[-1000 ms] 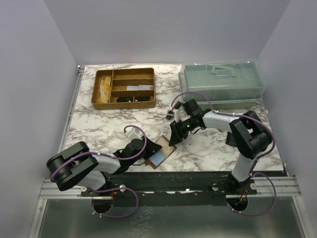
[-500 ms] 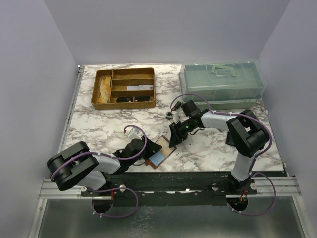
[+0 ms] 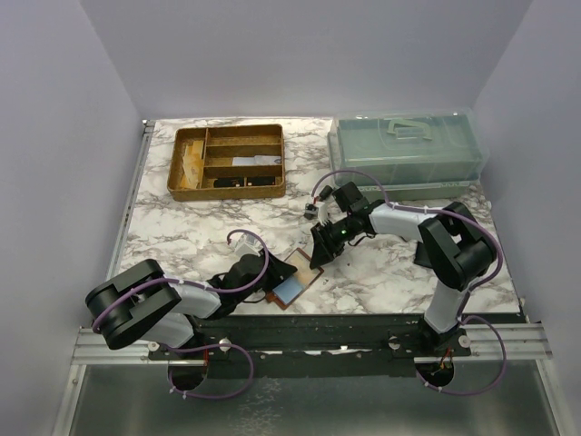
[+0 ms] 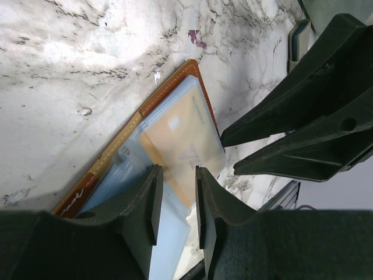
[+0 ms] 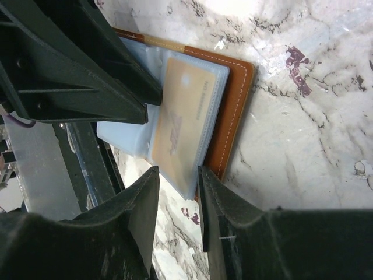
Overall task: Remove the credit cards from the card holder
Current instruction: Remove the credit card from the card holder.
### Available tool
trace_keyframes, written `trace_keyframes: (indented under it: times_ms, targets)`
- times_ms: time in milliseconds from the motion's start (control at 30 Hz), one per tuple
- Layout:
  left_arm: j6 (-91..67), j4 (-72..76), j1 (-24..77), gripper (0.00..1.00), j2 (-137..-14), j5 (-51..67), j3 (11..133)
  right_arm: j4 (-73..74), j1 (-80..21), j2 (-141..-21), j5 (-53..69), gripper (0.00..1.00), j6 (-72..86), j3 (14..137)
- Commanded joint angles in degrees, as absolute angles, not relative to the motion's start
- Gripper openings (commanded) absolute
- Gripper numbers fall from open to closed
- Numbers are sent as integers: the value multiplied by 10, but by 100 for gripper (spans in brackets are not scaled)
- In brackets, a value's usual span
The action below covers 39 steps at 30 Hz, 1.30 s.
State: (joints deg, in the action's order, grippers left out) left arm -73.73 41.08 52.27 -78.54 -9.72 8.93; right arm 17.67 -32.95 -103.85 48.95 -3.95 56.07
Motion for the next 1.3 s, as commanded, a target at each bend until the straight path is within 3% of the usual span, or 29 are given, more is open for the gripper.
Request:
trace_keyframes:
  times_ms: [0,233,567,1000,1267]
  targets:
    - [-738,380,527,35,-794,-109,76,181,-333,-1019,496,38,-52,565]
    - [-737,380,526,37,-786,-106,77,196,-333,-1045,513,34,-49,576]
    - [-740,380,527,38,-783,-108,70,182,-334,-1040,441,37,-41,571]
    - [-740,380,527,38,-787,-108,73,193,-336,-1052,499,36,-45,574]
    - [-741,380,527,38,-784,-108,72,190,-338,-1054,470,37,-42,574]
